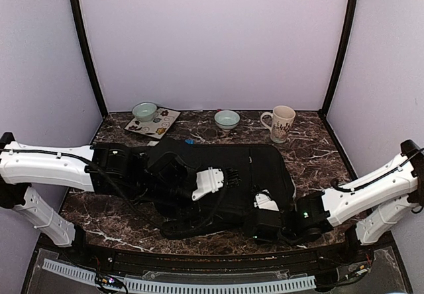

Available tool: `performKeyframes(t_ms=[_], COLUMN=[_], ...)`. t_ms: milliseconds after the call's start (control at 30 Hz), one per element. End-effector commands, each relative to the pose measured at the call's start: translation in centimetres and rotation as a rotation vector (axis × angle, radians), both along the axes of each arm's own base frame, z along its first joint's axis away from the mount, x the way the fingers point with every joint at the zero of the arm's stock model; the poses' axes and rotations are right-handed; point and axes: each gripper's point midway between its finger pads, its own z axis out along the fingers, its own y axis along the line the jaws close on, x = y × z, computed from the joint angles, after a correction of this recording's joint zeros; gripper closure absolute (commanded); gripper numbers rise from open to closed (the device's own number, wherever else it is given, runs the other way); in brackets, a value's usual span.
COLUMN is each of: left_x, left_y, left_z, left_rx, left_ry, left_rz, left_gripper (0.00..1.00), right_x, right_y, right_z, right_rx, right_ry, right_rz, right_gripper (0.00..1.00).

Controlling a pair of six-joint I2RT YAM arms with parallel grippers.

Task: Pack the student bag
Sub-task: Pick up the largest pocket of the bag from the student bag.

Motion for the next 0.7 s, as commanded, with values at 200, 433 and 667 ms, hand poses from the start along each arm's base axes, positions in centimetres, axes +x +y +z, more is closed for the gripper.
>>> performKeyframes(t_ms=[200,433,667], left_x=[0.4,2.9,4.5], left_y=[-0.3,-0.7,-0.6], left_z=[-4.9,-7.4,-9.6], left_rx=[0.166,0.222,0.248], left_ry=[0.014,-0.098,-0.179], left_rz=[-0.023,0.055,0.097], left_gripper=[0.01,0.01,0.07], right_x=[-0.2,-1.1,-1.6], right_y=[2.9,3.6,5.5], right_z=[4.8,5.9,9.9], right_rx=[0.169,0.192,0.270], right_ry=[-0.089,-0.075,-0.109], right_rz=[0.106,0.187,0.286], right_gripper=[1.00,1.00,1.00])
